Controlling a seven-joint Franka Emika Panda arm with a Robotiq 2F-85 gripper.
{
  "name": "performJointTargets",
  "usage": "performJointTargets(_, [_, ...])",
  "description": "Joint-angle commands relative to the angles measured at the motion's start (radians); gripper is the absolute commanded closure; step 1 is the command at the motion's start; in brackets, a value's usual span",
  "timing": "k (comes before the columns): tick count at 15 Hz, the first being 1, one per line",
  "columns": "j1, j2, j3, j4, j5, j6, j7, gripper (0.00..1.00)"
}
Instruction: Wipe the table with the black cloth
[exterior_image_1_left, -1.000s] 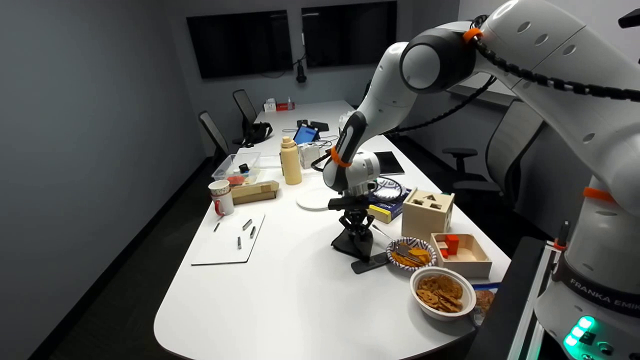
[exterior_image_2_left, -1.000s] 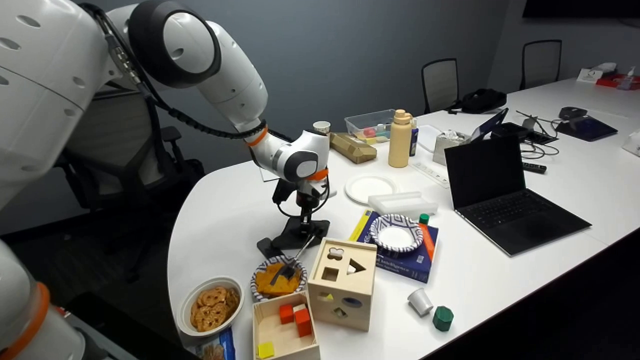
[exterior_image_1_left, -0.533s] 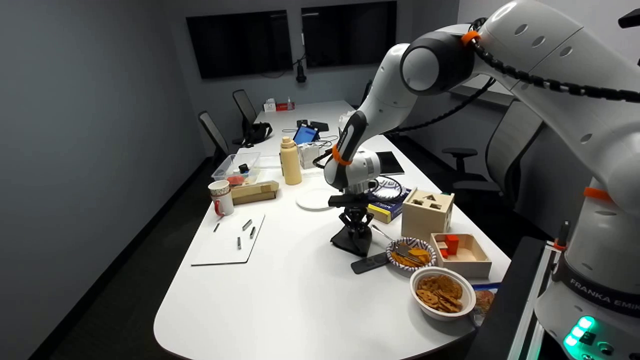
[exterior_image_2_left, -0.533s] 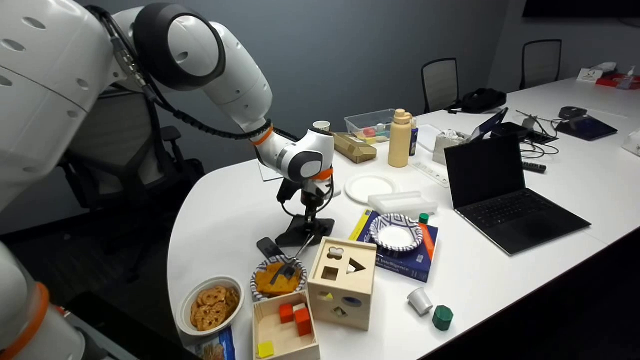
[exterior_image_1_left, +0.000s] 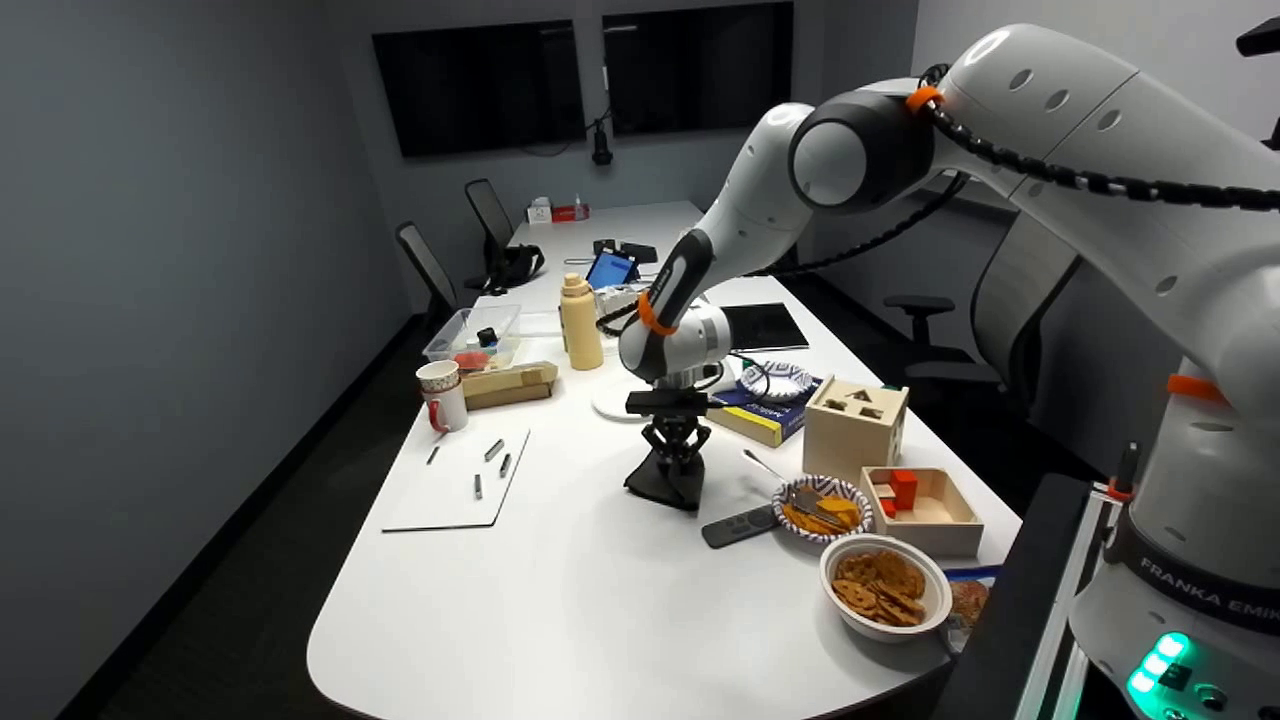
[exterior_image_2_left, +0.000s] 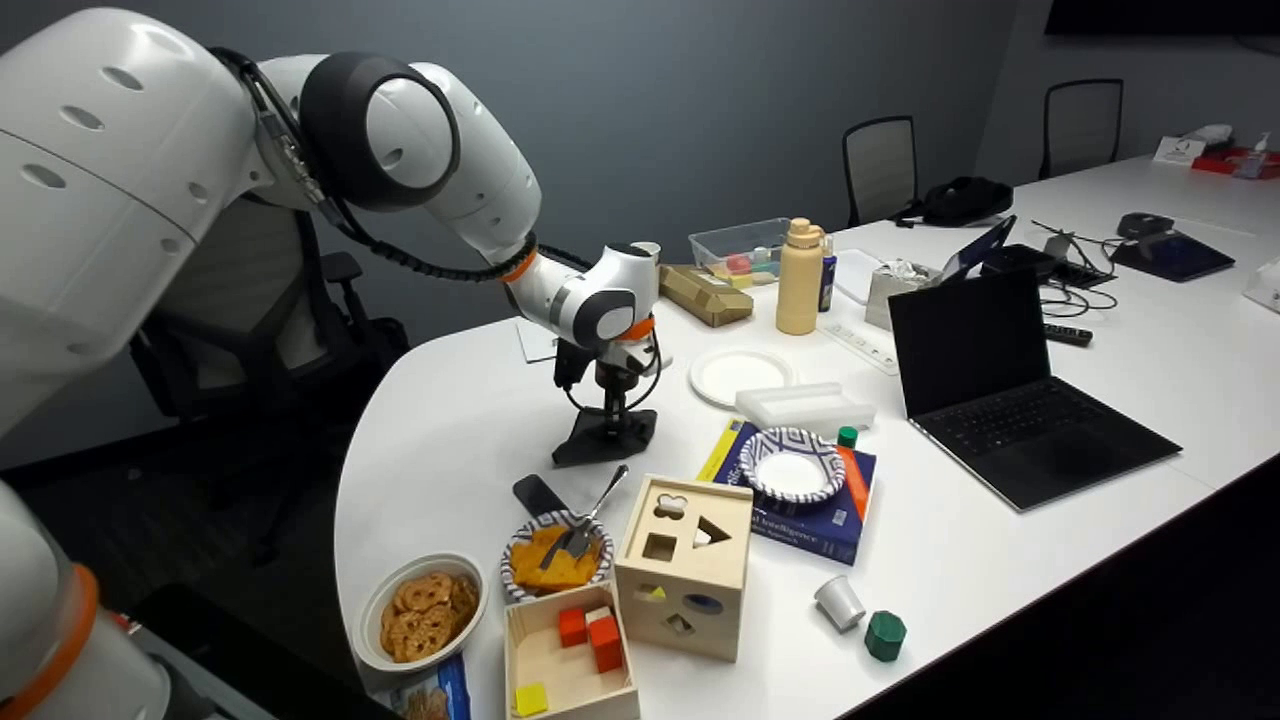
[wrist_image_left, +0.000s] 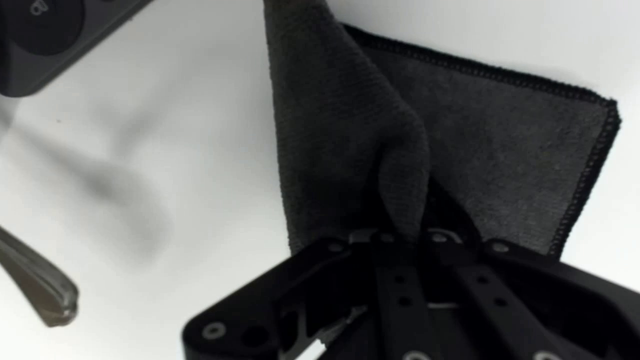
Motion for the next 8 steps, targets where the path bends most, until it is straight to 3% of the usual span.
performJointTargets(1, [0.007, 0.087, 0.058, 0.059, 0.014, 0.037, -0.072, 0.99])
performJointTargets(8, [0.009, 0.008, 0.078, -0.118, 0.052, 0.117, -0.132, 0.99])
